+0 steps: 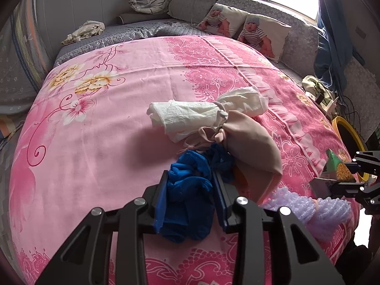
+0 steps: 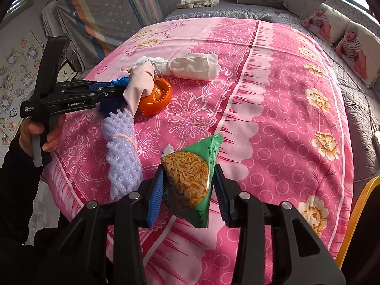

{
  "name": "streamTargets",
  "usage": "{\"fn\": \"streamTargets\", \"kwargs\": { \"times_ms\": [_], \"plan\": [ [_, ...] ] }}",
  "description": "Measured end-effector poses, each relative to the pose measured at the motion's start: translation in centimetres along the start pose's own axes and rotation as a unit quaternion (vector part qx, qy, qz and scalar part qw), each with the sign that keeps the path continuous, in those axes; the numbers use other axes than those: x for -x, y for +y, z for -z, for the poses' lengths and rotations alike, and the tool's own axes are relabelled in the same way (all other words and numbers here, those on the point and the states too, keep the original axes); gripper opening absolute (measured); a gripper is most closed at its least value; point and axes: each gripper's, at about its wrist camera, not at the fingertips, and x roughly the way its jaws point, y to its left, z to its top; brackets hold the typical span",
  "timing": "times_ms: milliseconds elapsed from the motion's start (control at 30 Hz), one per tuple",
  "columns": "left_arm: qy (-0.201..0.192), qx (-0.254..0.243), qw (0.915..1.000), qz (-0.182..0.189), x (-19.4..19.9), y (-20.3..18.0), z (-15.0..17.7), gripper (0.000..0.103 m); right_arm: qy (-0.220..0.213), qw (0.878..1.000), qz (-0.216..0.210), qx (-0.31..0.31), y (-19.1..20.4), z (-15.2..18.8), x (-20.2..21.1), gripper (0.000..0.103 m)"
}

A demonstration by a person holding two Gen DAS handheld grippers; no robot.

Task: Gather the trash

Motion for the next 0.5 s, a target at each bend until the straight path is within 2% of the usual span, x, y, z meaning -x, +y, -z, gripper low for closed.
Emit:
{"fn": "streamTargets", "kwargs": {
  "times_ms": [267,500],
  "plan": [
    [-0.014,0.014,0.9998,-0.003,1.4,0.6,0.3,0.018,-0.006,1.0,0.0,-0.003,-0.2,0.2,0.4,0.036],
    [-0.033,0.03,0.999,0.002,3.7,1.2,0.8,0.016,-0.013,1.0,-0.001,-0.007,-0.5,0.1,1.0,0.036]
  ]
}}
